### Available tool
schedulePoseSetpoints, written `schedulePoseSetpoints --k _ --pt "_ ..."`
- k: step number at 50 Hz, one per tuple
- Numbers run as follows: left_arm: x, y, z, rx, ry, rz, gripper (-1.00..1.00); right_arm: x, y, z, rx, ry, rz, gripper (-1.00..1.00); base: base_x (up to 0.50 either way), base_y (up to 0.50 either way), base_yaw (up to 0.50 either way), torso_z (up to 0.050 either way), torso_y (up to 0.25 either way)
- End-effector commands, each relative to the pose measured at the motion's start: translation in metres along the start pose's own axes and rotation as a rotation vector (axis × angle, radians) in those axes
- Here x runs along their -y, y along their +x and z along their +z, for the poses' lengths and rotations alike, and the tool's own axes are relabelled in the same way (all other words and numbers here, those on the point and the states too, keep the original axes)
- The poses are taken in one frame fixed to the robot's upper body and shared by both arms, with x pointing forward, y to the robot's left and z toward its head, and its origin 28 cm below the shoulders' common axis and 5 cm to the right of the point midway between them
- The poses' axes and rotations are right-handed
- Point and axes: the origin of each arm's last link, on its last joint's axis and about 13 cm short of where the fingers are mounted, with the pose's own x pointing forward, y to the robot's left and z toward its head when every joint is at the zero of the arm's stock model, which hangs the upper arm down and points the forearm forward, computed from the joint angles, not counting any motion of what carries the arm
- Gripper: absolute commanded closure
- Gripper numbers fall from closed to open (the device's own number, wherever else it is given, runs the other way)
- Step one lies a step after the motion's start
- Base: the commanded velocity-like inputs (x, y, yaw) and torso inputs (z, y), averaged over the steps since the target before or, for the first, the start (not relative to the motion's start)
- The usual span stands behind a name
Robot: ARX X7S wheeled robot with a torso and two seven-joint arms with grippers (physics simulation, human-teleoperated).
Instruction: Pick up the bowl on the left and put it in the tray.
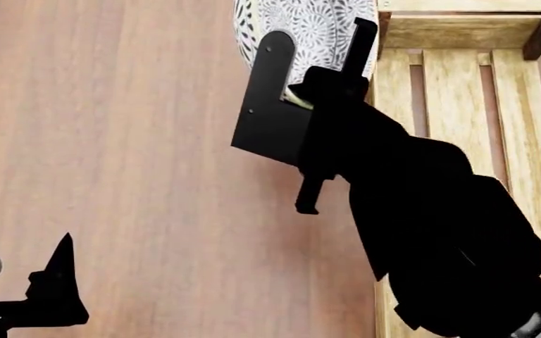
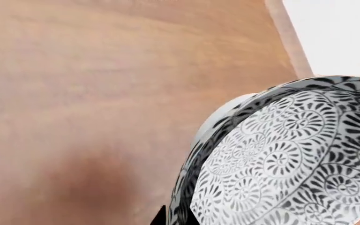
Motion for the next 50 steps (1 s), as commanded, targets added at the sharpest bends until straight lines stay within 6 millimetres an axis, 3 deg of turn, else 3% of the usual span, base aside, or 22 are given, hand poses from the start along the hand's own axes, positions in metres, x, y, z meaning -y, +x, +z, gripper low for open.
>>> schedulePoseSetpoints --k 1,9,21,36,50 --pt "0.0 -0.002 0.003 0.001 -0.003 -0.017 -1.0 0.028 -0.051 0.006 -0.048 -0.054 -0.062 1.0 0.0 0.0 0.0 0.0 0.0" --pt "0.002 -0.005 0.003 -0.003 -0.007 -0.035 -1.0 0.041 -0.084 -0.008 -0.142 -0.039 -0.098 1.0 0.0 0.0 0.0 0.0 0.0" --pt "0.004 -0.006 0.004 -0.002 -0.005 -0.048 -1.0 0.038 -0.119 -0.042 -0.322 -0.032 -0.097 1.0 0.0 0.0 0.0 0.0 0.0" --pt "0.006 -0.006 0.004 -0.009 -0.009 -0.053 -1.0 0.017 -0.117 -0.065 -0.414 -0.037 -0.026 1.0 0.0 0.0 0.0 0.0 0.0" --pt "0.005 -0.007 0.002 -0.016 -0.006 -0.053 -1.0 -0.008 -0.093 -0.078 -0.415 -0.025 0.039 1.0 0.0 0.0 0.0 0.0 0.0"
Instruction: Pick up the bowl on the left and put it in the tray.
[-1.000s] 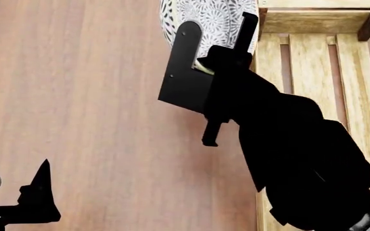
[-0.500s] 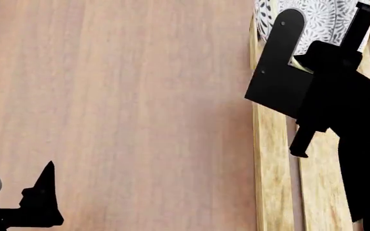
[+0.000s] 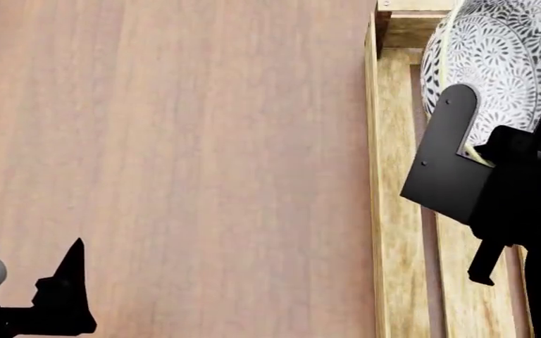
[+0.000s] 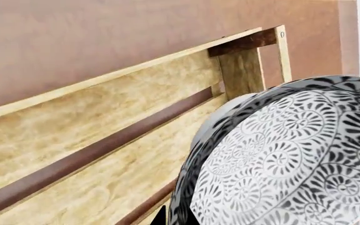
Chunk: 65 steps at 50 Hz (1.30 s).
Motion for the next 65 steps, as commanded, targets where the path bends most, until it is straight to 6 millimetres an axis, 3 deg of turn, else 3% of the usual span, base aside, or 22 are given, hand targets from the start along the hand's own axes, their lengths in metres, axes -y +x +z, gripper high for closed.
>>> schedulePoseSetpoints --k 1,32,56,65 --pt "0.0 0.0 -0.001 -0.006 0.001 0.0 -1.0 -0.016 0.016 -0.005 -0.012 -0.018 0.02 1.0 0.0 0.0 0.0 0.0 0.0" --pt "0.0 0.0 -0.002 -0.012 0.006 0.003 -1.0 -0.058 0.032 -0.023 -0.068 -0.019 0.146 1.0 0.0 0.0 0.0 0.0 0.0" --pt "0.0 0.0 -0.004 -0.016 0.002 0.004 -1.0 -0.057 0.03 -0.024 -0.089 -0.047 0.158 1.0 0.0 0.0 0.0 0.0 0.0" --pt "0.0 -0.001 -0.003 -0.01 -0.003 0.001 -1.0 -0.037 0.015 -0.017 -0.086 -0.077 0.125 1.0 0.0 0.0 0.0 0.0 0.0"
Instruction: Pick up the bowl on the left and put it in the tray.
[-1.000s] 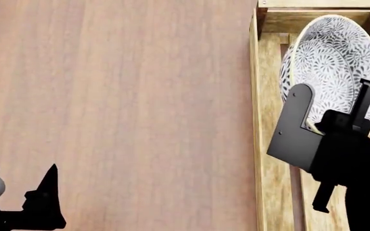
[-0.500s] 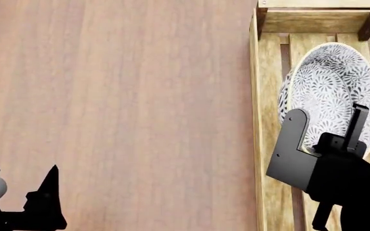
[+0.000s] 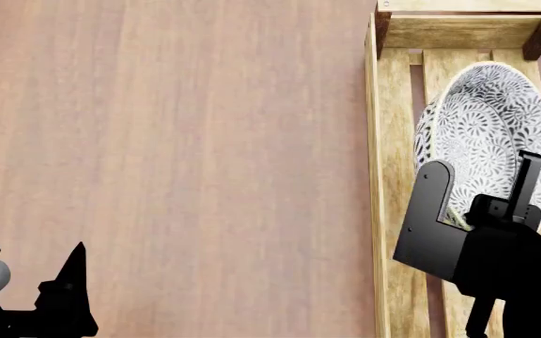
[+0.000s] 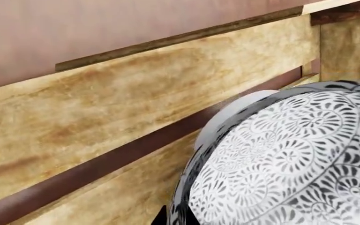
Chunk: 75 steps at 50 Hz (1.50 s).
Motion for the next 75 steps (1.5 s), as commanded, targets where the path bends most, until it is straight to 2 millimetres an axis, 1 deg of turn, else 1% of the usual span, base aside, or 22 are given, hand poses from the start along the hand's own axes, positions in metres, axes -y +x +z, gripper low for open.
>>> schedulePoseSetpoints --k 1,8,15,18,20,25,30,46,60,61,75 --pt "0.001 -0.002 0.0 0.002 -0.007 -0.004 -1.0 0.01 -0.014 0.0 -0.021 -0.029 -0.01 1.0 0.0 0.0 0.0 0.0 0.0" --pt "0.0 -0.002 0.001 0.004 -0.01 -0.003 -1.0 0.015 -0.021 0.001 -0.032 -0.05 -0.012 1.0 0.0 0.0 0.0 0.0 0.0" --pt "0.0 -0.002 0.001 0.002 -0.013 -0.006 -1.0 0.018 -0.023 0.002 -0.044 -0.081 -0.007 1.0 0.0 0.0 0.0 0.0 0.0" --pt "0.0 -0.002 0.0 0.0 -0.015 -0.009 -1.0 0.014 -0.018 0.0 -0.054 -0.088 0.002 1.0 0.0 0.0 0.0 0.0 0.0" --pt "0.0 -0.002 0.0 0.0 -0.014 -0.008 -1.0 0.008 -0.011 0.0 -0.056 -0.088 0.014 1.0 0.0 0.0 0.0 0.0 0.0" --pt "-0.001 -0.001 0.001 0.001 -0.01 -0.001 -1.0 0.003 -0.003 0.001 -0.048 -0.086 0.031 1.0 0.0 0.0 0.0 0.0 0.0" --pt "-0.001 -0.001 0.001 0.001 -0.011 0.001 -1.0 -0.001 0.002 0.001 -0.051 -0.092 0.046 1.0 0.0 0.0 0.0 0.0 0.0" --pt "-0.001 -0.001 0.0 0.0 -0.015 0.003 -1.0 -0.004 0.004 0.0 -0.059 -0.104 0.06 1.0 0.0 0.0 0.0 -0.001 -0.003" --pt "-0.001 -0.002 0.0 0.003 -0.011 0.005 -1.0 -0.002 0.003 0.001 -0.058 -0.106 0.045 1.0 0.0 0.0 0.0 -0.002 -0.006" --pt "-0.001 -0.002 0.0 0.004 -0.011 0.005 -1.0 -0.002 0.003 0.001 -0.058 -0.106 0.045 -1.0 0.0 0.0 0.0 -0.01 0.0" --pt "-0.001 -0.002 0.001 0.004 -0.012 0.006 -1.0 -0.001 0.004 0.001 -0.057 -0.112 0.043 -1.0 0.0 0.0 0.0 0.0 0.0"
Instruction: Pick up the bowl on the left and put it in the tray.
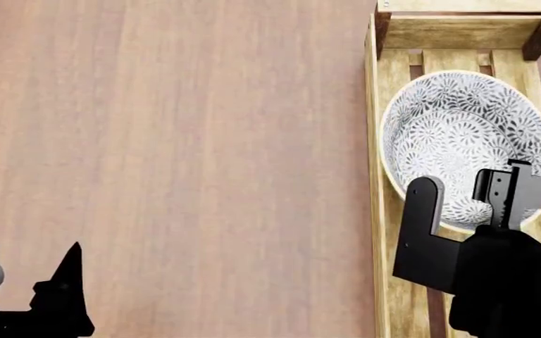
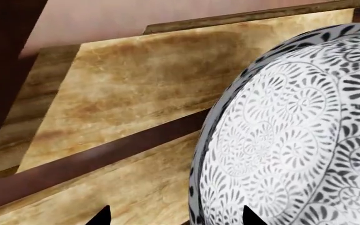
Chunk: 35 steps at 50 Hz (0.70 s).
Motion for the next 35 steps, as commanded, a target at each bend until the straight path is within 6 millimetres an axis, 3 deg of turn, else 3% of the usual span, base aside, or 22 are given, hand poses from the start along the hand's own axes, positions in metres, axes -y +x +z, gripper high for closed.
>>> schedulePoseSetpoints --k 1,19,35 --pt "0.0 0.0 0.0 0.0 -0.002 0.0 -1.0 0.0 0.002 0.0 -0.005 -0.006 -0.013 -1.0 0.0 0.0 0.0 0.0 0.0" --pt "0.001 0.0 0.002 0.004 0.001 -0.003 -1.0 0.008 -0.007 0.002 0.003 -0.01 -0.022 -1.0 0.0 0.0 0.0 0.0 0.0" --pt "0.003 -0.003 0.004 0.008 -0.007 -0.016 -1.0 0.034 -0.051 0.004 0.006 -0.021 -0.062 -1.0 0.0 0.0 0.0 0.0 0.0"
